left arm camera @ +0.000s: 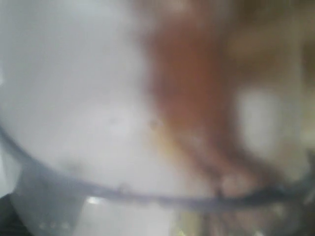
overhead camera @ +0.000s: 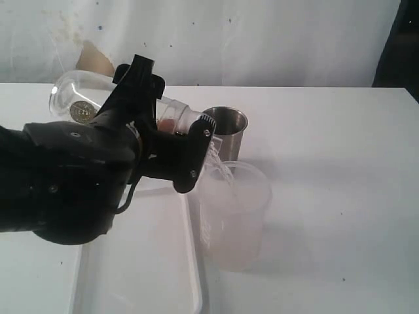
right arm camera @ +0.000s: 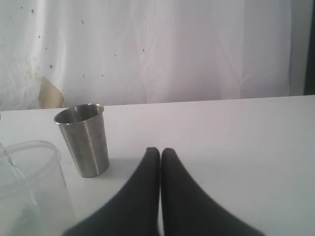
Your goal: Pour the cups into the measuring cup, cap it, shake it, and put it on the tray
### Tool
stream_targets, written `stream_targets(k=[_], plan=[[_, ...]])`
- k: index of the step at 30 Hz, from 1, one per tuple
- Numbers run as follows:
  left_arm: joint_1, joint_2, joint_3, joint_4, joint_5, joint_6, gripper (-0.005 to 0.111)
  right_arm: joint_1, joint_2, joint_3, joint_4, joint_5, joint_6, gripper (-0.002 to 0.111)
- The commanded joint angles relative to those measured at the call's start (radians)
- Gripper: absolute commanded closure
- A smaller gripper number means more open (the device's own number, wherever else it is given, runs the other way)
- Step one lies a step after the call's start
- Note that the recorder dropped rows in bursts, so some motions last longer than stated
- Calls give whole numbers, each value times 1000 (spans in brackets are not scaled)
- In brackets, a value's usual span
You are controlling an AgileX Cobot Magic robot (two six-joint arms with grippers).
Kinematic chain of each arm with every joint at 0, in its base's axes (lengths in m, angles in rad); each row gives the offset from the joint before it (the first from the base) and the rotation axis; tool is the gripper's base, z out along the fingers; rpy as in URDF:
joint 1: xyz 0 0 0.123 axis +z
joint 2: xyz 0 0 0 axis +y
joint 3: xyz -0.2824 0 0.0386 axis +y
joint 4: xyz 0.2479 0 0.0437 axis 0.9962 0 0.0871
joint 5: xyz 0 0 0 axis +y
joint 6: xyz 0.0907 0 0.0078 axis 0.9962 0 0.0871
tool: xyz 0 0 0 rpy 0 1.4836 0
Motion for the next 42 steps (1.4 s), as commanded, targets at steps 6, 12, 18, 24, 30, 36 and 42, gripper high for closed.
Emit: stream_targets(k=[6,12,18,24,30,36,42], plan=[[-5,-10,-17,86,48,6,107,7,-6,7,-1,-7,5,108],[-5,-10,-17,97,48,20,107,7,-6,7,-1,-7,5,108],[-5,-10,-17,133,48,21,107,7,-6,7,-1,-7,5,108],[-5,-10,-17,179,61,21,107,7,-6,7,-1,-7,5,108],[-5,-10,-17,196,63,56,107,7,-6,7,-1,-7,5,108],[-5,-10,-17,196,63,85,107,7,-6,7,-1,-7,5,108],[-5,-10,-17,196,63,96,107,7,-6,7,-1,-7,5,108]])
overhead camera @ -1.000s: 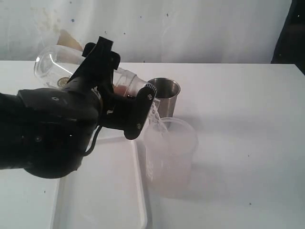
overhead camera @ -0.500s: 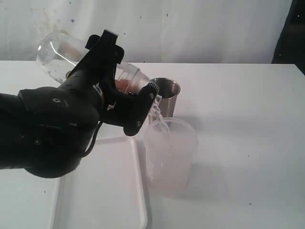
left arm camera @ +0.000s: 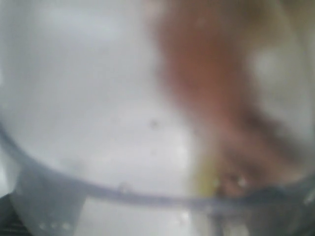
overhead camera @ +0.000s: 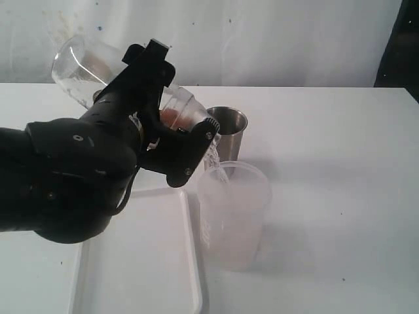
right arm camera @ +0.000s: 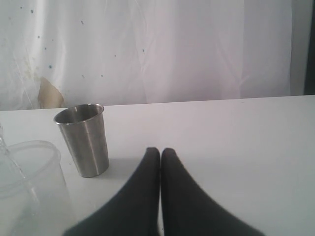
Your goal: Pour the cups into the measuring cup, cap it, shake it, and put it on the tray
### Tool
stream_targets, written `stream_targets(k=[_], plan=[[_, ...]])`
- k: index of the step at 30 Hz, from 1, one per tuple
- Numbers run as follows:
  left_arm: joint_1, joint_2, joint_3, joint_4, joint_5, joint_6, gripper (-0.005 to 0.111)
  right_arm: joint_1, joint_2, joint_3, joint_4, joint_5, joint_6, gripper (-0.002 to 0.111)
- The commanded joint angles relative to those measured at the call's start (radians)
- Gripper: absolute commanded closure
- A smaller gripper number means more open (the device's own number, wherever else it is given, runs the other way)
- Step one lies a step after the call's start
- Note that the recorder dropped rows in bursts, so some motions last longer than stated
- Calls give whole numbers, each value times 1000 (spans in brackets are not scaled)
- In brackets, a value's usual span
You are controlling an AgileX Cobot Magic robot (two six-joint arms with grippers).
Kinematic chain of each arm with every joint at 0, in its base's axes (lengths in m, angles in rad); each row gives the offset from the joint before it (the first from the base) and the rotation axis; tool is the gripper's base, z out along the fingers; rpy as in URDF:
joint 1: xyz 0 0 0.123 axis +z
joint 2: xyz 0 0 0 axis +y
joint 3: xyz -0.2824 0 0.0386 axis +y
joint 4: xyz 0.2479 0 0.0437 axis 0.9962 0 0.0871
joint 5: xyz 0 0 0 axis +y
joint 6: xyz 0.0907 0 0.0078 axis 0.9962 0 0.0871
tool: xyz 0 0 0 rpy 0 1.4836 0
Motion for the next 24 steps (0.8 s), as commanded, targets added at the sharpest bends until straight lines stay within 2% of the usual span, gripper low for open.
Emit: stream_targets(k=[1,24], plan=[[-3,-10,-14,44,31,6,107,7,-6,7,-1,-7,5,108],[-6,-10,-14,173,21,37,107,7,-6,7,-1,-7,5,108]])
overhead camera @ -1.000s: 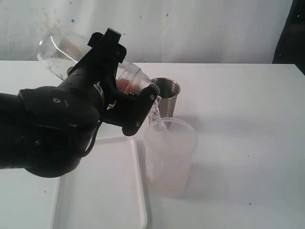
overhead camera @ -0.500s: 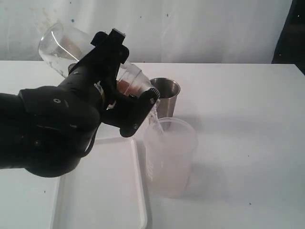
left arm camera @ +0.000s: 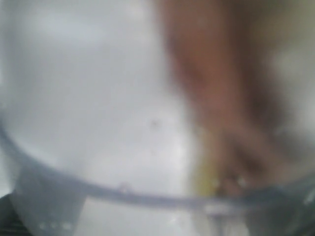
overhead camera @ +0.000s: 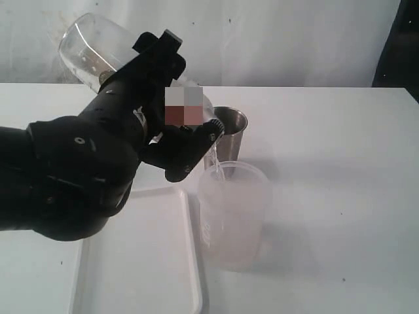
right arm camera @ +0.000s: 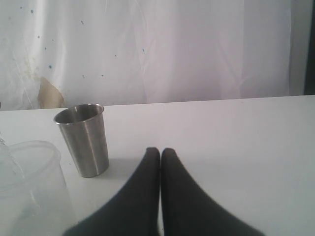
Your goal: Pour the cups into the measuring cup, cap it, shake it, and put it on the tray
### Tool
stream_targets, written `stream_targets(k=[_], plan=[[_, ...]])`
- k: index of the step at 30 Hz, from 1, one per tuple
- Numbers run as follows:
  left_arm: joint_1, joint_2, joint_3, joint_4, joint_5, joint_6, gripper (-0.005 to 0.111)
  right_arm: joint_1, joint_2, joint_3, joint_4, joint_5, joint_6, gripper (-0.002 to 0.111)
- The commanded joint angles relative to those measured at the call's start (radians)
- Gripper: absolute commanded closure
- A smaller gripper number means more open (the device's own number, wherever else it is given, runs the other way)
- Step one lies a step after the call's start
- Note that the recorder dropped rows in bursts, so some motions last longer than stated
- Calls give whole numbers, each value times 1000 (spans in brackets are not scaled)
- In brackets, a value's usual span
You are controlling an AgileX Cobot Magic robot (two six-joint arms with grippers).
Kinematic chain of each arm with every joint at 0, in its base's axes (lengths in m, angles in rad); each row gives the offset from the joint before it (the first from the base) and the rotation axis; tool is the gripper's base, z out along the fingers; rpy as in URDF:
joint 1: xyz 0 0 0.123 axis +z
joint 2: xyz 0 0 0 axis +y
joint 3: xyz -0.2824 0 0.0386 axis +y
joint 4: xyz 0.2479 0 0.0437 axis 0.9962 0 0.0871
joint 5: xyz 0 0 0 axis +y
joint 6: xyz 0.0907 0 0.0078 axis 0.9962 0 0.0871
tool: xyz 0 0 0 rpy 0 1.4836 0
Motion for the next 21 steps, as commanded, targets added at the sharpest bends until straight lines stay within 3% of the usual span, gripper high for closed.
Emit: stream_targets(k=[1,21], plan=[[-9,-10,-12,59,18,-8,107,7,-6,7,-1,-7,5,108],[-74,-10,-12,63,-1,138,107,7,-6,7,-1,-7,5,108]])
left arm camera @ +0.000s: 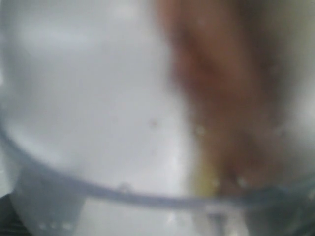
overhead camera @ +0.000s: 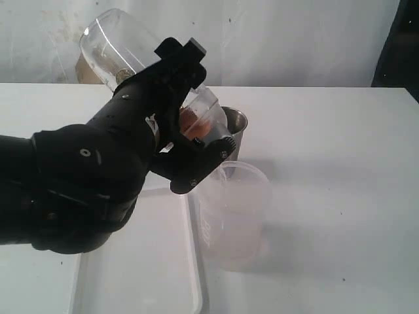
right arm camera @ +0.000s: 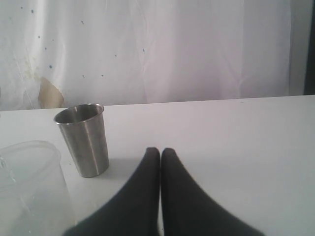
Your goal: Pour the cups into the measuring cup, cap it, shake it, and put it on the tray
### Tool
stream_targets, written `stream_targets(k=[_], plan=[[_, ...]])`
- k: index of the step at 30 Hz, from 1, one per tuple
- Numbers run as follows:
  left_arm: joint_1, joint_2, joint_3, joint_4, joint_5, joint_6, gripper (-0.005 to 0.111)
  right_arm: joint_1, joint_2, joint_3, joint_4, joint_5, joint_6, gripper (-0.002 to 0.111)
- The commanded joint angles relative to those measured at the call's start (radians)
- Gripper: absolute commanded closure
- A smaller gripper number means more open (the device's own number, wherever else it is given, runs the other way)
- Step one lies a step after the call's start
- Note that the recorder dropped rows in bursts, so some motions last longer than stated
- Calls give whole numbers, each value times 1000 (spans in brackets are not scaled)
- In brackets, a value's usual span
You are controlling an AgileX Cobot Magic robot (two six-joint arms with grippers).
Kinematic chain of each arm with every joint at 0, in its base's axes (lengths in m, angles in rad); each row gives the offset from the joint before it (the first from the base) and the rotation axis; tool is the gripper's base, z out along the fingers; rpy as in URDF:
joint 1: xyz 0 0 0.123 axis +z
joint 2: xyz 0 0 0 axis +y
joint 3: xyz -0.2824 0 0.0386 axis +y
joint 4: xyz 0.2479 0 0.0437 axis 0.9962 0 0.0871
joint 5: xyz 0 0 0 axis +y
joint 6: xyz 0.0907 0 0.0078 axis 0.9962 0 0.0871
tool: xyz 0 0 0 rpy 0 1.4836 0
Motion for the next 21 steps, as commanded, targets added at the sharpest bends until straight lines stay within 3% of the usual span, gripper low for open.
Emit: stream_targets(k=[1,21], plan=[[-27,-10,-10,38,20,53,107,7,-6,7,-1,-7,5,108],[-27,-10,-10,38,24,99,107,7,-6,7,-1,-7,25,108]])
